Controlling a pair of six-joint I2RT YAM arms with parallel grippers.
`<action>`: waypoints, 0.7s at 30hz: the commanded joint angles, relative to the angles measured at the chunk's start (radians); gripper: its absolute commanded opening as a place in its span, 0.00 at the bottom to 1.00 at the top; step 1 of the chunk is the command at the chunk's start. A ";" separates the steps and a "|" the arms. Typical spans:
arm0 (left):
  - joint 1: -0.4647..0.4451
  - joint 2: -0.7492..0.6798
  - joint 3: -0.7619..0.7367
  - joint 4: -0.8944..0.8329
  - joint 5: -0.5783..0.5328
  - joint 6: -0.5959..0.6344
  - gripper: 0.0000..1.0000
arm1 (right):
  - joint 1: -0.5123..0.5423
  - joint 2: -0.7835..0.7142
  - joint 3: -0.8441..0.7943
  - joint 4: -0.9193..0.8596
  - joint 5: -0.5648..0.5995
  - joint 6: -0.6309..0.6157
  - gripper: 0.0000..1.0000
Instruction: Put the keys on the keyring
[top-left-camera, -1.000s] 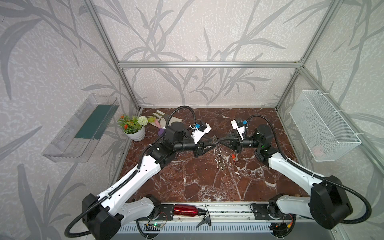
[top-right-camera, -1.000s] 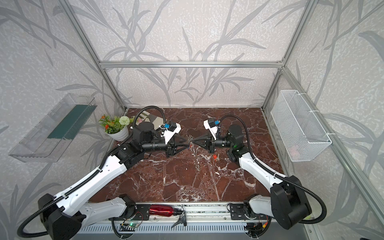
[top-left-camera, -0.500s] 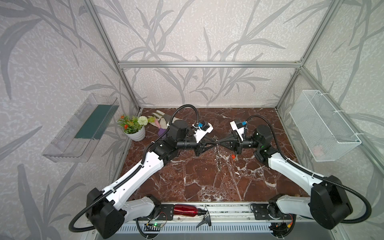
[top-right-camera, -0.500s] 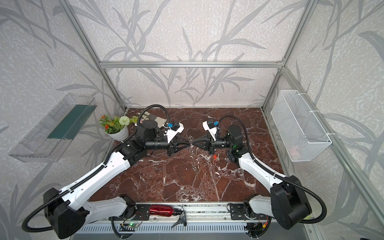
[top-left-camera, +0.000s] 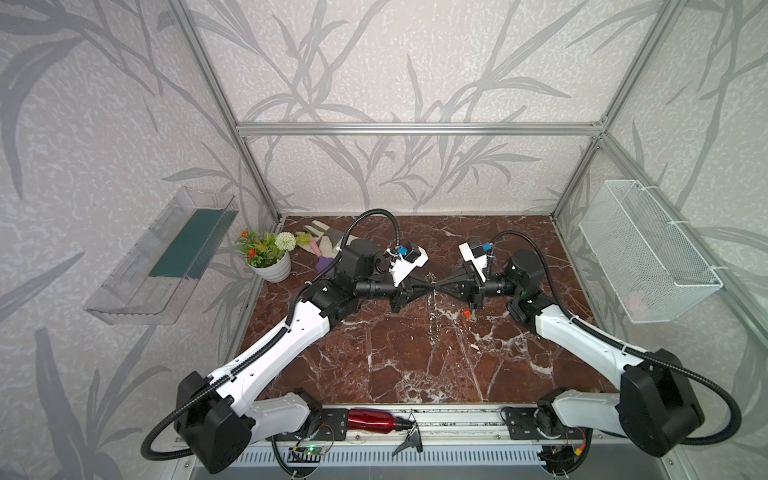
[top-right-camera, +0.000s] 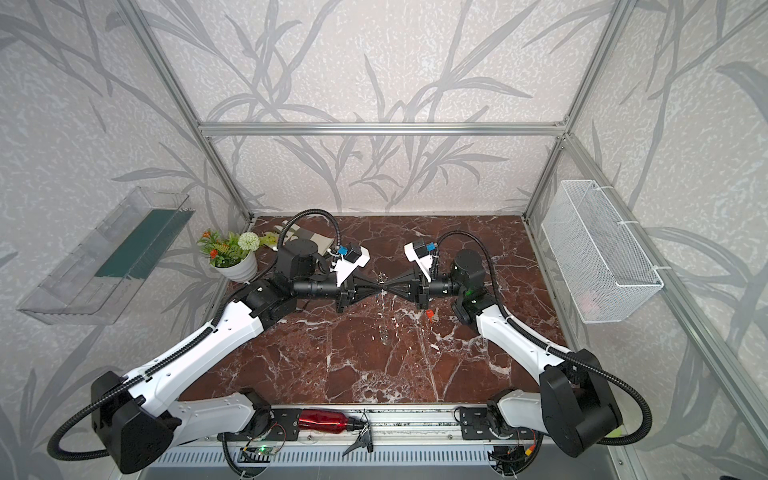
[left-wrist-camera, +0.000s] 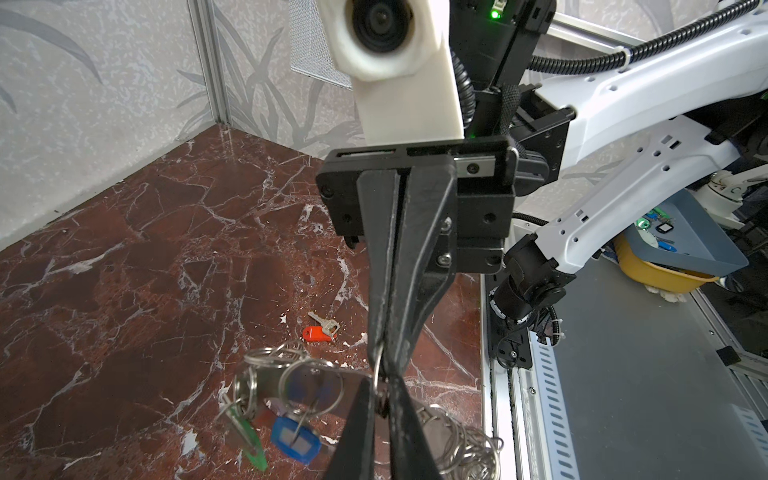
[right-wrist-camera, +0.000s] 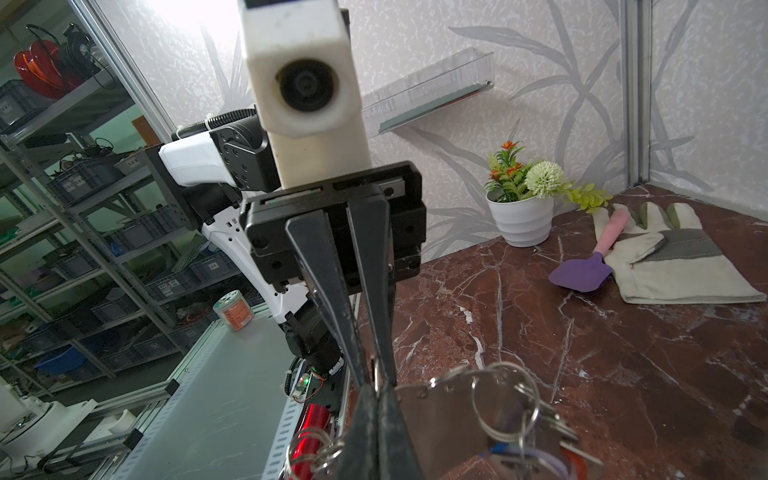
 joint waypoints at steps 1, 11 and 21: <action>0.003 0.001 0.030 0.034 0.029 0.007 0.08 | 0.005 0.003 0.034 0.046 -0.019 0.001 0.00; 0.002 0.005 0.024 0.051 0.034 -0.017 0.00 | 0.007 0.011 0.037 0.042 -0.021 -0.001 0.00; -0.035 -0.092 -0.153 0.304 -0.154 -0.087 0.00 | -0.001 -0.042 0.030 0.003 0.102 0.010 0.30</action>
